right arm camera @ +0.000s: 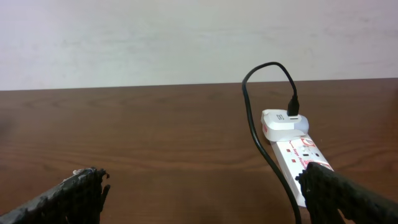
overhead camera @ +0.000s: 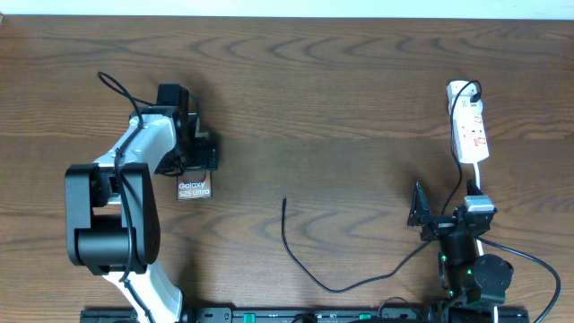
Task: Plug charger to phone and switch on socket
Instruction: 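Lower the left gripper and close it on the phone's edges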
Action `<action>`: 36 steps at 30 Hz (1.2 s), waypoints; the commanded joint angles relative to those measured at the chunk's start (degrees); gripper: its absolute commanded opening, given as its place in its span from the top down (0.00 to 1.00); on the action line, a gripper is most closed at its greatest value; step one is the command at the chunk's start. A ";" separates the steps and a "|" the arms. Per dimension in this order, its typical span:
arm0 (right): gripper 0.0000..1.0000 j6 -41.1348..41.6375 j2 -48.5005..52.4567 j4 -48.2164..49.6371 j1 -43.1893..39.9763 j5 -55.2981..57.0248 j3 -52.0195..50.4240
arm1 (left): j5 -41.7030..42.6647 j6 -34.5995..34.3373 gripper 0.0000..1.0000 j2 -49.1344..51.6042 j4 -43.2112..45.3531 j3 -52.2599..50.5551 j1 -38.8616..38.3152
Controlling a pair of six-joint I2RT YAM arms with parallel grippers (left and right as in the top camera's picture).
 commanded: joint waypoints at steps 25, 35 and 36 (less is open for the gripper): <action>0.01 -0.68 -0.20 -0.26 0.33 0.22 -0.09 | 4.42 -0.28 0.76 4.55 -0.59 -3.52 -0.04; 0.01 -0.68 -0.20 -0.26 0.33 0.22 -0.09 | 4.39 -0.26 0.93 4.52 -0.39 -3.43 -0.04; 0.01 -0.68 -0.20 -0.26 0.33 0.22 -0.09 | 4.39 -0.26 0.93 4.52 -0.44 -3.28 -0.04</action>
